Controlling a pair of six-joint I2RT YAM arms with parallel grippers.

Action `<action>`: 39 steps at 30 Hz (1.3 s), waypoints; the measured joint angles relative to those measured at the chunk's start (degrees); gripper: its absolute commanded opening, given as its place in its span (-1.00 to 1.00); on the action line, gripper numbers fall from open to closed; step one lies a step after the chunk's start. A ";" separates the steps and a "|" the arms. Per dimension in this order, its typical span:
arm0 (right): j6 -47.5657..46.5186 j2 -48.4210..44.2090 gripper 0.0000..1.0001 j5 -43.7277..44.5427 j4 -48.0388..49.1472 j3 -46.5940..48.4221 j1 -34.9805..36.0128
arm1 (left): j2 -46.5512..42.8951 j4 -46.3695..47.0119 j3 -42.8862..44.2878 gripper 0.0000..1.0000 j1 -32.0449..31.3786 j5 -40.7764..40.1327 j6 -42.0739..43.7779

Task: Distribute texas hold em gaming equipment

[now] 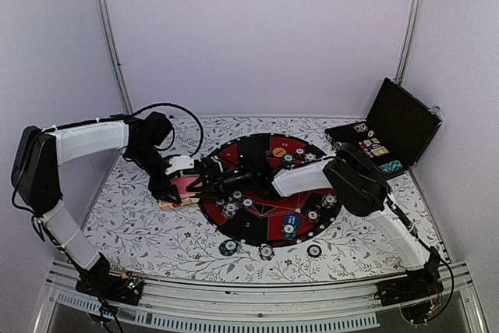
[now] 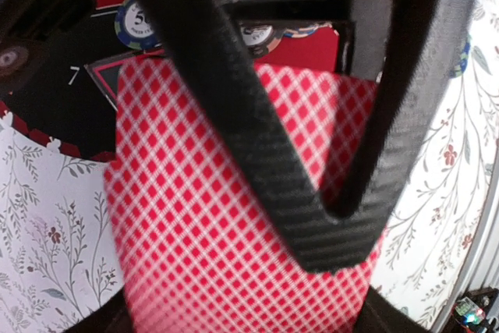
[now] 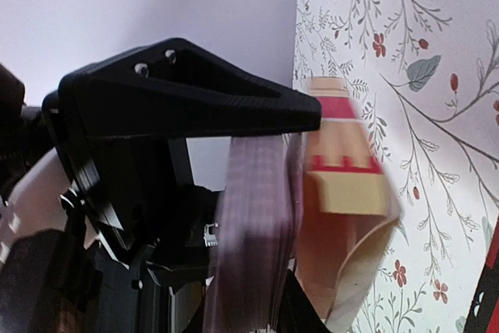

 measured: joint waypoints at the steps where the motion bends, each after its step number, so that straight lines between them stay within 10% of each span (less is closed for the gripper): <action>1: 0.33 0.09 -0.96 0.04 0.15 0.00 0.04 | 0.00 0.63 -0.59 0.93 -0.07 -0.13 0.22; 39: -4.33 -4.26 -1.00 0.37 -3.23 -8.68 -1.64 | -2.97 1.75 2.03 0.99 -3.37 2.82 0.50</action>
